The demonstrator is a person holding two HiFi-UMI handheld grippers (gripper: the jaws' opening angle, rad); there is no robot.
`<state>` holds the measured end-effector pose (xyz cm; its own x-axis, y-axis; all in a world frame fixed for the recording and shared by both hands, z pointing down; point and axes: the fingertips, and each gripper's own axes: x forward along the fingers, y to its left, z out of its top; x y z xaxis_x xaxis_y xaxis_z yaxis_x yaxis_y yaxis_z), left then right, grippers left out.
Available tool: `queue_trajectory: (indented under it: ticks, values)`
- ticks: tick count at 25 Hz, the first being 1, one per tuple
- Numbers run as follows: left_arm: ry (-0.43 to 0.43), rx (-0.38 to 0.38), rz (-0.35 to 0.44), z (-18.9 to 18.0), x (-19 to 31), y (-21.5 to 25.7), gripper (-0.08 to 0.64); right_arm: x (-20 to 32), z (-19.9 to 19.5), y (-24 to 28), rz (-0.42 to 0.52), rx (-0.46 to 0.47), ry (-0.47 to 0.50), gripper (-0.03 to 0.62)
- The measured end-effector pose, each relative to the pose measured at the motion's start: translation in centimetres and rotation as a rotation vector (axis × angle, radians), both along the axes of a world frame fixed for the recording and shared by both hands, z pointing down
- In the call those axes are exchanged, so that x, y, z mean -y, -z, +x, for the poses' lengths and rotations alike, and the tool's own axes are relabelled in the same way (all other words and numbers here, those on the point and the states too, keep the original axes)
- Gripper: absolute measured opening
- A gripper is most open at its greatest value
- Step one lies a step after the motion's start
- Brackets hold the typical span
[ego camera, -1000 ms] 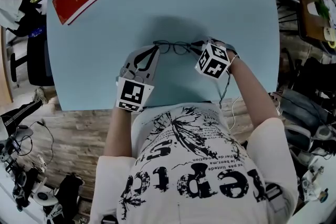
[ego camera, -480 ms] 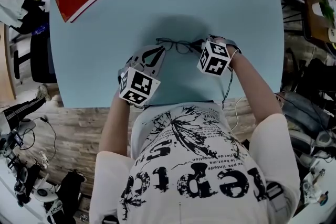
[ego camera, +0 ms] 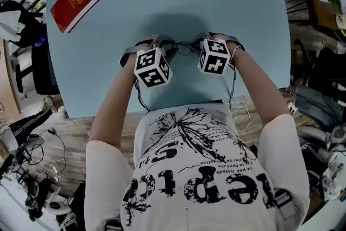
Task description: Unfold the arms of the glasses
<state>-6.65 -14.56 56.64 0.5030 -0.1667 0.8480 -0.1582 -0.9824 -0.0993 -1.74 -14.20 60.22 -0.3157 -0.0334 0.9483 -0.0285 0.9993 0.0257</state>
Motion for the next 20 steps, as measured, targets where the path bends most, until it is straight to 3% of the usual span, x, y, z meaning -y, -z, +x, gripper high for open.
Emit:
queue_trajectory:
  ticks: [6,12,20]
  values:
    - [-0.153,0.075,0.040,2.1,-0.1,-1.6,0.101,-0.3,0.3,0.0,-0.019,-0.001,-0.021,0.037]
    - [-0.188,0.082,0.038,3.2,-0.6,-2.1,0.048,-0.7,0.6,0.0,-0.033,-0.004,-0.019,0.037]
    - [-0.243,0.072,0.042,3.4,-1.3,-2.1,0.034,-1.1,0.8,0.0,-0.025,-0.022,0.006,0.037]
